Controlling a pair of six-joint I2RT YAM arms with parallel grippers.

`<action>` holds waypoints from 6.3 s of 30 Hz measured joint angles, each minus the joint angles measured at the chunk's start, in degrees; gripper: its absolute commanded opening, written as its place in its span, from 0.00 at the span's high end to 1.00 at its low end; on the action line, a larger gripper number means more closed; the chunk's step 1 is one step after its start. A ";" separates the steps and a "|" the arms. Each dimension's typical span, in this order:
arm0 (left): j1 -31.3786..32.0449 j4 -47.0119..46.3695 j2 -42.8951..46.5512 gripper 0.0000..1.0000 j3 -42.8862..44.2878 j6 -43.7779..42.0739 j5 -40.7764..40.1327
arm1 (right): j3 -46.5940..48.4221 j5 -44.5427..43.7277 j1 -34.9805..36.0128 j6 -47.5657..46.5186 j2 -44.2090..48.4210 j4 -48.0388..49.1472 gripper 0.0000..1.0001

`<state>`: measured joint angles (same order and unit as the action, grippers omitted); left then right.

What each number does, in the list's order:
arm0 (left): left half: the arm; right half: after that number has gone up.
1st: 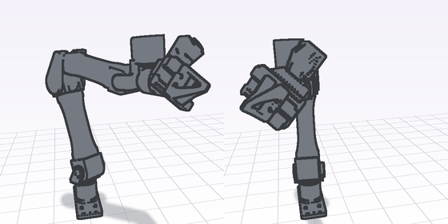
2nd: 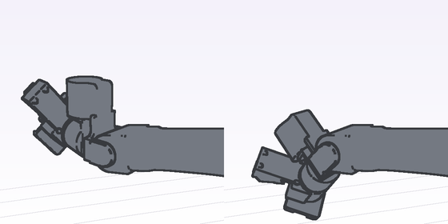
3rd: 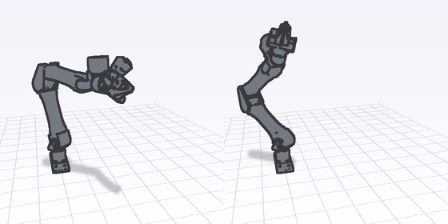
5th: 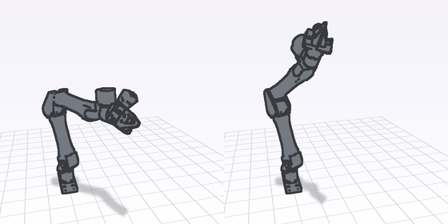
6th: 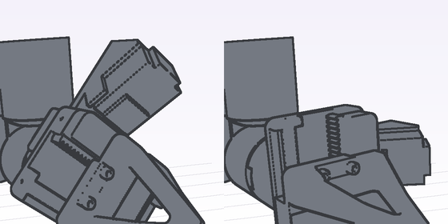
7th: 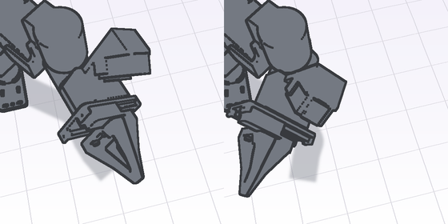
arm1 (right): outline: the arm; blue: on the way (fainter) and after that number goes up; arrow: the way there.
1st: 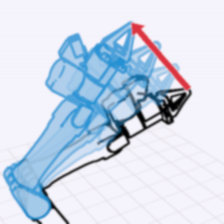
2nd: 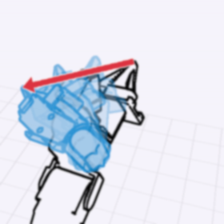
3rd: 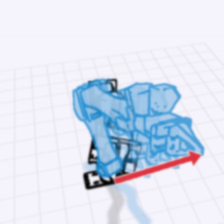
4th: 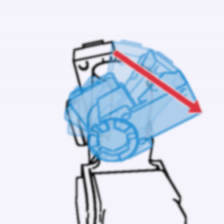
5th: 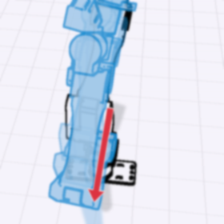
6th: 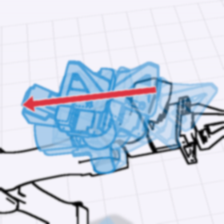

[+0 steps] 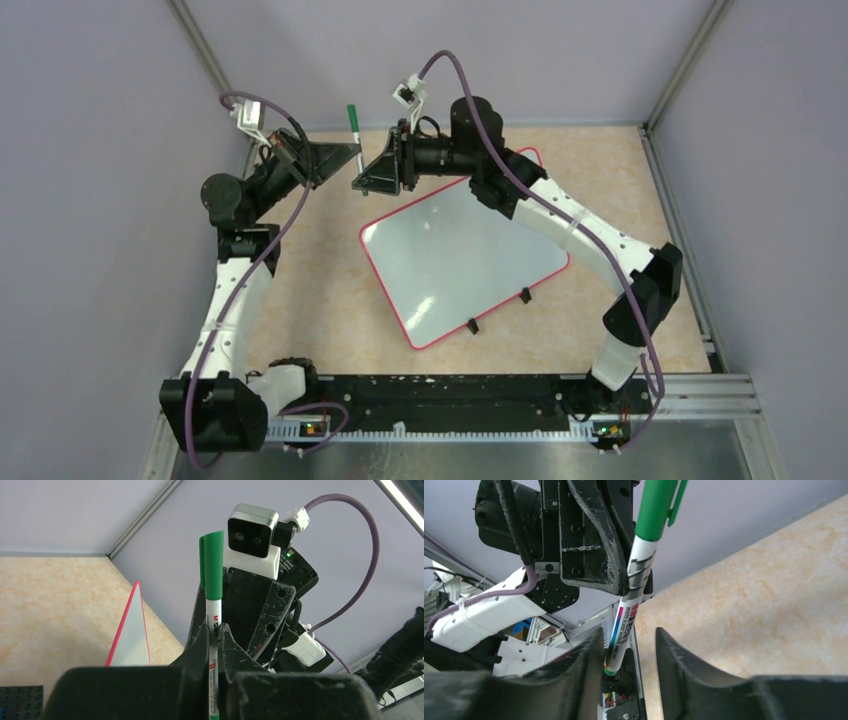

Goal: Write a sentence on the whiteboard
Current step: Open the whiteboard marker at the center of the board.

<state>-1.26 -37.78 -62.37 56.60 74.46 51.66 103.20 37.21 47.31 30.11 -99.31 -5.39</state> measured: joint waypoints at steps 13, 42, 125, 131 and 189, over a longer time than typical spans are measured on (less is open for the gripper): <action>-0.04 20.87 -0.70 0.02 8.98 -19.15 4.76 | -5.14 1.79 -1.68 -7.06 4.00 -6.51 1.00; 10.84 68.15 -11.63 0.34 26.64 -53.64 16.81 | -8.28 -39.36 5.53 -61.99 19.41 -48.63 1.00; 12.57 -6.71 -7.54 1.00 2.01 -7.87 21.46 | -27.10 21.35 -17.81 11.23 24.63 9.94 0.48; 14.12 -0.37 -7.54 1.00 2.86 -12.17 20.57 | -27.10 20.90 -17.46 13.16 24.50 11.61 0.59; 15.45 6.54 -6.10 1.00 3.26 -17.25 16.52 | -26.95 17.81 -14.47 11.54 21.59 8.90 0.72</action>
<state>14.20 -31.24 -68.47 59.86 57.21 68.18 76.25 55.02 32.84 41.65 -77.71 3.51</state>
